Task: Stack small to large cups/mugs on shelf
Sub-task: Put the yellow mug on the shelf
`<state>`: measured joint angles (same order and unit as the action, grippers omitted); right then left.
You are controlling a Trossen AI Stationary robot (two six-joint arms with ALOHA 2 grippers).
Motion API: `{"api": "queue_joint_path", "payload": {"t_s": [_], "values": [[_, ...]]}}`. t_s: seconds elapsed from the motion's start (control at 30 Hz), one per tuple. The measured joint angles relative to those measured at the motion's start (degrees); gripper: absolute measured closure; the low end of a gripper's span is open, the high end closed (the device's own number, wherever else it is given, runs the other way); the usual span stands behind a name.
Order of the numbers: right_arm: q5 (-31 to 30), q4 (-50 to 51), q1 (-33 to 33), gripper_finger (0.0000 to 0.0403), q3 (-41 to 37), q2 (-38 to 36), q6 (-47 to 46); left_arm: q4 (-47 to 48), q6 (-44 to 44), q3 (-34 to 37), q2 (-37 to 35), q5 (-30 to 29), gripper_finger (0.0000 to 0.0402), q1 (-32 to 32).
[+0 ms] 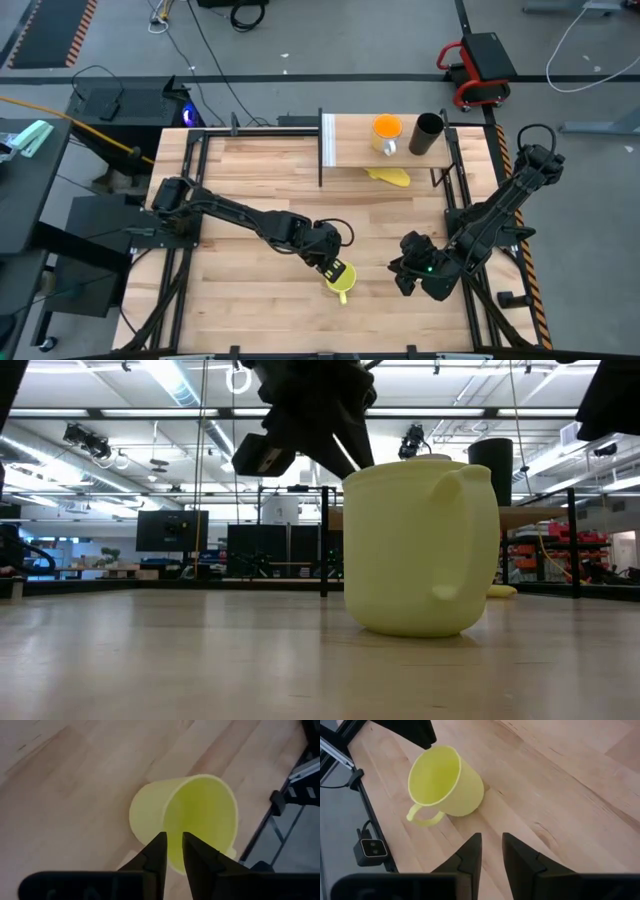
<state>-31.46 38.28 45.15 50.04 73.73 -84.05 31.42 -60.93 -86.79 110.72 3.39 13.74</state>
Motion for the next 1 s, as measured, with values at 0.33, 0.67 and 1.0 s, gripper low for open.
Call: {"api": "queue_joint_path", "payload": {"t_s": [0.33,0.67,1.0], "values": [[-0.02,-0.16,0.00,0.0316,0.00,0.01,0.00,0.34,-0.02,-0.01,0.68,-0.03,0.0334,0.00],[-0.04,-0.95,0.00,0.0316,0.02,1.42,-0.44,-0.08,-0.39,0.00,1.58,0.72,0.0334,0.25],[-0.02,-6.88,0.00,0.0316,0.04,6.84,0.04,-0.45,-1.20,0.03,2.05,1.39,0.0339,0.27]]}}
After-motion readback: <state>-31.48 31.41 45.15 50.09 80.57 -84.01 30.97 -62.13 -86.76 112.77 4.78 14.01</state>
